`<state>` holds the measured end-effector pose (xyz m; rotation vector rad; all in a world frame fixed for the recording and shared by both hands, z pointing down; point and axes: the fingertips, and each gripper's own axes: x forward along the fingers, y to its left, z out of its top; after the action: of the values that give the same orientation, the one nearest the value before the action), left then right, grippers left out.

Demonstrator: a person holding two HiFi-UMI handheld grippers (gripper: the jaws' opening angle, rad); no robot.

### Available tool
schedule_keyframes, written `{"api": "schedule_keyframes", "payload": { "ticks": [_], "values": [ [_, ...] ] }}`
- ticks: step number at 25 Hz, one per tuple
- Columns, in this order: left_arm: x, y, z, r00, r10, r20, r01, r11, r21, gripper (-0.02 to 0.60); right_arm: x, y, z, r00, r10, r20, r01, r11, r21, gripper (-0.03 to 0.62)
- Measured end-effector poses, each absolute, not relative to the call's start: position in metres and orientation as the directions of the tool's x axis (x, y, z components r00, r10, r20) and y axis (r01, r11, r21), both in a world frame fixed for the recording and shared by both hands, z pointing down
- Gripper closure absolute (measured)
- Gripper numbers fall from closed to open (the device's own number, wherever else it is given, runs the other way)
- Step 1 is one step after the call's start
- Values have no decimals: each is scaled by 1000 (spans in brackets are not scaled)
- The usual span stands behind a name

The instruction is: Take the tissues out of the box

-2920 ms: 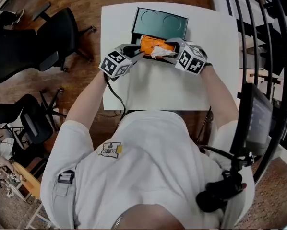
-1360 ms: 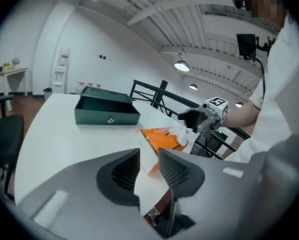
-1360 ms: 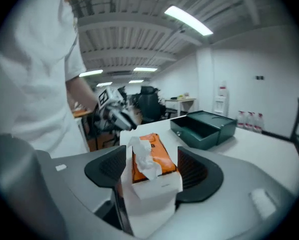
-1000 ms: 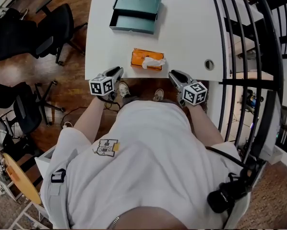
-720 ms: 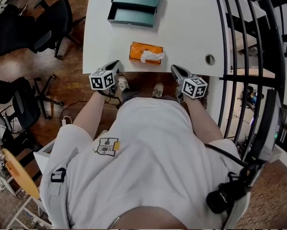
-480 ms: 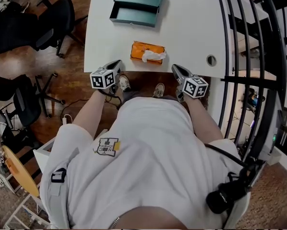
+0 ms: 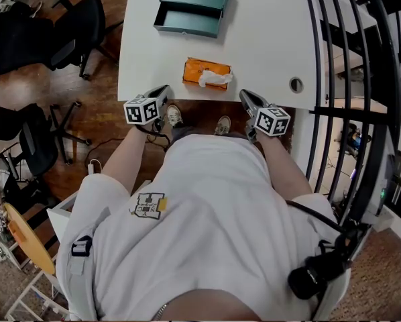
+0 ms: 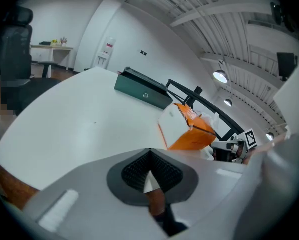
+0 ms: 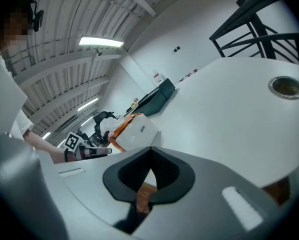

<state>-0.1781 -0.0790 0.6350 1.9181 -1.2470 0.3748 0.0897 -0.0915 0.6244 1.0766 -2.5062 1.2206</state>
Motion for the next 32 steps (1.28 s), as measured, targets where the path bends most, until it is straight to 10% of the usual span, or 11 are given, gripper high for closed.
{"api": "schedule_keyframes", "payload": {
  "ticks": [32],
  "values": [
    [-176, -77, 638, 477, -616, 627, -864, -198, 463, 581, 89, -93, 629, -715, -528, 458, -681, 380, -626, 594]
  ]
}}
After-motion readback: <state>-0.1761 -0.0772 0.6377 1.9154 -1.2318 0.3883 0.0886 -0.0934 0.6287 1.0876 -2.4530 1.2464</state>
